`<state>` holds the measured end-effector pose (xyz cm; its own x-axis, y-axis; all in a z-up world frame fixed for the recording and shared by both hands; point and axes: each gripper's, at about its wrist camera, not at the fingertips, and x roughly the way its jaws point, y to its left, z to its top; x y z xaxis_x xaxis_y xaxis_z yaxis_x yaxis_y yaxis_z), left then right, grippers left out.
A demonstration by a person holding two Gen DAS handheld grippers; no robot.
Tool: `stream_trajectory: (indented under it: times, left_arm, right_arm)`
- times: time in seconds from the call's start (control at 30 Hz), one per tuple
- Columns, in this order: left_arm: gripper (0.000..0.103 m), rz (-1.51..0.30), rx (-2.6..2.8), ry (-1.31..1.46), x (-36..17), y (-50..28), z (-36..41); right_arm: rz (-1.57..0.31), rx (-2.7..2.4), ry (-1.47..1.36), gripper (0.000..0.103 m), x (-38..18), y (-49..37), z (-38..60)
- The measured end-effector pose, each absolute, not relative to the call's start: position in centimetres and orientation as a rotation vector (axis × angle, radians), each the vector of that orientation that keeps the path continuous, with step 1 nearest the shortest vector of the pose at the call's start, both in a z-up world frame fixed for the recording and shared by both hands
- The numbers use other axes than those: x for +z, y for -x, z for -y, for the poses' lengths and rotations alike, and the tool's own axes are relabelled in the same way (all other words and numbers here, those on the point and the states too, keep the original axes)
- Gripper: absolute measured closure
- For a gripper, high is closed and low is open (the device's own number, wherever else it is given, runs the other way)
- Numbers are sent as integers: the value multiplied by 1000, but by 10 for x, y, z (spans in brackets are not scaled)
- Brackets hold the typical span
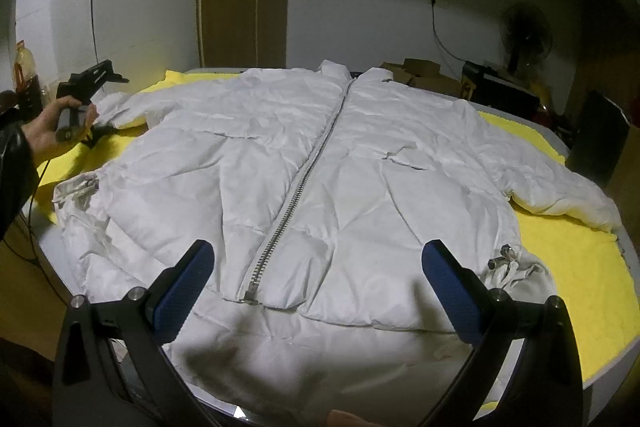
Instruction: Fold large clothes
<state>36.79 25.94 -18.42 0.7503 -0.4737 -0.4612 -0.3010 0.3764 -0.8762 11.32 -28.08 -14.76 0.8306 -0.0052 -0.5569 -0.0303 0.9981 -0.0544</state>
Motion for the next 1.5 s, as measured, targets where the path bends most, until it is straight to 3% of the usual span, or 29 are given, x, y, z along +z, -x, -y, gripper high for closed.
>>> stream_trajectory:
  times: [0.3,0.37,0.43,0.5,0.8,1.0,1.27,1.5]
  left_arm:
    - [9,-778,-125,1209,-184,-375,-283]
    - [24,-787,-109,1171,-183,-377,-285]
    - [61,-800,-81,1139,-182,-379,-288]
    - [90,-829,-31,1079,-181,-381,-290]
    - [95,-714,-88,733,-131,-376,-278]
    - [95,-612,-111,512,-74,-369,-256]
    - [95,-581,-93,418,-43,-357,-248]
    - [95,-595,-74,318,-36,-364,-212]
  right_arm:
    - [-633,12,47,0,-147,-124,281]
    - [-620,9,59,0,-145,-125,278]
    - [-600,-2,78,0,-142,-126,275]
    - [-583,-13,84,0,-139,-127,274]
    - [-645,65,100,0,-95,-186,270]
    - [-755,166,144,0,-71,-308,213]
    - [-853,11,364,0,-130,-491,97]
    - [-946,22,466,0,-182,-530,43]
